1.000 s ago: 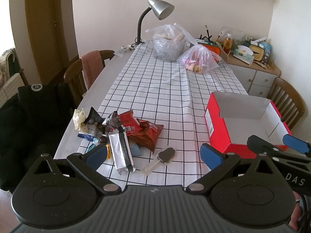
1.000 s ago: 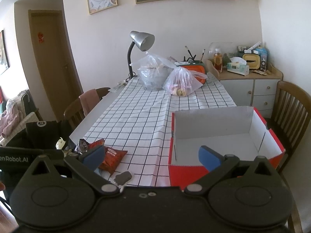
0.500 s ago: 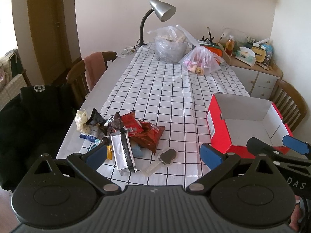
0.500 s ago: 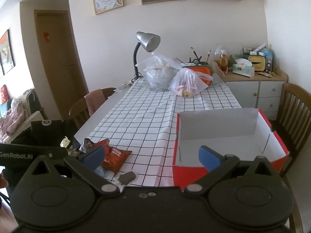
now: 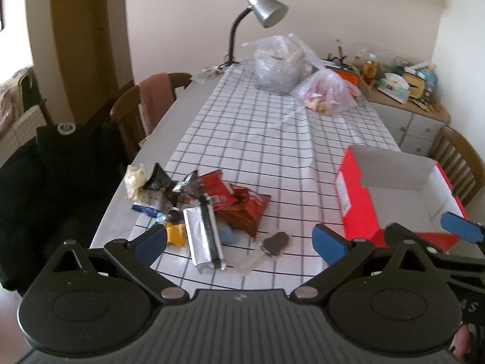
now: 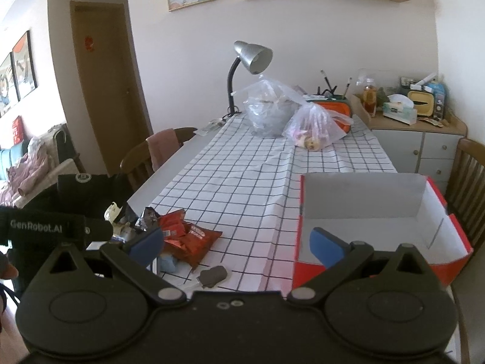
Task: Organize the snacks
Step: 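Grasp the silver bar wrapper with the left tool while the right tool grasps the grey lollipop snack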
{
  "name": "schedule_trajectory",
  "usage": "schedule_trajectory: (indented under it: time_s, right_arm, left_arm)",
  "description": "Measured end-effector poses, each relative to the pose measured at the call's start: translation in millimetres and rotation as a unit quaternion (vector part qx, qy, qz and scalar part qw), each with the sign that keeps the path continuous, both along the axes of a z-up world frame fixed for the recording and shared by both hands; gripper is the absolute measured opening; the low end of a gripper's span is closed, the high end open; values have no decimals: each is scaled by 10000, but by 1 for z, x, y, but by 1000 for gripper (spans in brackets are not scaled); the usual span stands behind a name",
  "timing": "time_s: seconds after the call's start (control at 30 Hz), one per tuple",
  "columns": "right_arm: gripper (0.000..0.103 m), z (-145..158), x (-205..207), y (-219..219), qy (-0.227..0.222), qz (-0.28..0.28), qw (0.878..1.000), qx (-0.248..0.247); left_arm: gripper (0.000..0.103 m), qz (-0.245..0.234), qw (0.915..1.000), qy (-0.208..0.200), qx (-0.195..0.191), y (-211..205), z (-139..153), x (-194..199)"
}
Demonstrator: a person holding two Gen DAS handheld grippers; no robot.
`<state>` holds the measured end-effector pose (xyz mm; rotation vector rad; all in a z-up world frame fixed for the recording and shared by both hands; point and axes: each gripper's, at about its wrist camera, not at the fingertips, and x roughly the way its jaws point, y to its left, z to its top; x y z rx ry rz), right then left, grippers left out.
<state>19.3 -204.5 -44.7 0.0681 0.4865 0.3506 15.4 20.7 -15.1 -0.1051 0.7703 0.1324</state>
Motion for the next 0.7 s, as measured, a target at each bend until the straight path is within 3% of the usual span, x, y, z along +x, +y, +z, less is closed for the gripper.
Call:
schedule_trajectory:
  time_s: [0.3, 0.6, 0.7]
  right_arm:
    - [100, -18, 30, 38, 461, -47, 9989, -68]
    - [93, -64, 69, 76, 1049, -178, 9931, -495]
    - [87, -81, 82, 87, 1278, -189, 9892, -688]
  left_arm:
    - [102, 24, 9996, 225, -181, 57, -21, 24]
    - [102, -142, 9979, 612, -153, 89, -54, 59]
    - [101, -268, 9967, 761, -112, 91, -67, 72]
